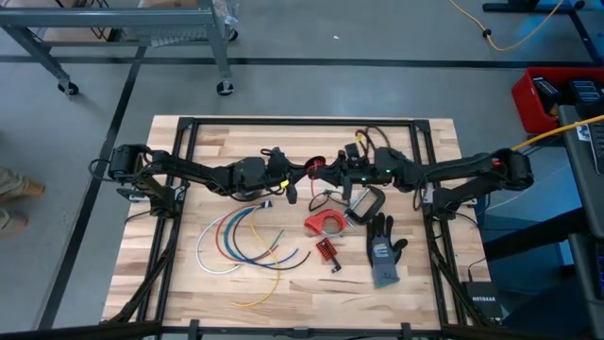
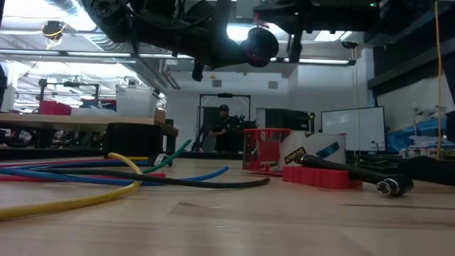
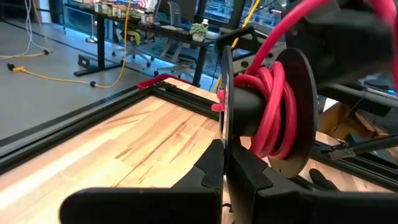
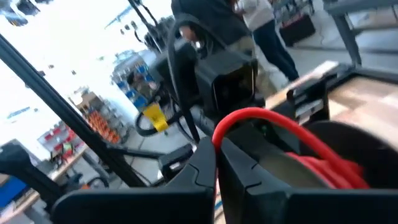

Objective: Coil cords
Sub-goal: Coil the red wire onto the spool

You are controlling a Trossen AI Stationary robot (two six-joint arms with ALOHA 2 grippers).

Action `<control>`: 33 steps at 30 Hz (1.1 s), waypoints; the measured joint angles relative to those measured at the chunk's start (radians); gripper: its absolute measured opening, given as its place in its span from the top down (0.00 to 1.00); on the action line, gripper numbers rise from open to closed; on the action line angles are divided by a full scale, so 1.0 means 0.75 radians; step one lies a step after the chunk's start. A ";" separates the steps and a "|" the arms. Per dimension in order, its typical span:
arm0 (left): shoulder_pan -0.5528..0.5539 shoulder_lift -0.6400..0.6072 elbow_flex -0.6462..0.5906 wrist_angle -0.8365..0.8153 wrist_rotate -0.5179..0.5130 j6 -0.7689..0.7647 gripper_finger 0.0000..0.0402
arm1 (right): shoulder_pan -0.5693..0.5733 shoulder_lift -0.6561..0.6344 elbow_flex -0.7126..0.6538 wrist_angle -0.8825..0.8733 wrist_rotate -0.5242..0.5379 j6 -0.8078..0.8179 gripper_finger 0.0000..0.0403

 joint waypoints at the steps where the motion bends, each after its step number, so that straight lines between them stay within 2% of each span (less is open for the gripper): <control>1: 0.000 0.000 0.000 -0.001 -0.004 0.000 1.00 | 0.000 0.021 0.025 -0.031 -0.007 0.000 0.99; 6: 0.000 0.000 0.000 -0.002 -0.119 -0.001 1.00 | 0.008 0.105 0.111 -0.144 -0.044 -0.005 0.99; 9: 0.001 0.000 0.000 0.005 -0.151 -0.001 1.00 | 0.032 0.117 0.129 -0.171 -0.020 -0.006 0.99; 20: -0.002 0.004 0.022 0.069 -0.127 -0.114 1.00 | 0.108 0.116 0.131 -0.368 0.233 -0.036 0.99; 33: -0.036 0.003 0.071 0.030 -0.084 -0.116 1.00 | 0.106 0.116 0.131 -0.506 0.264 -0.070 0.99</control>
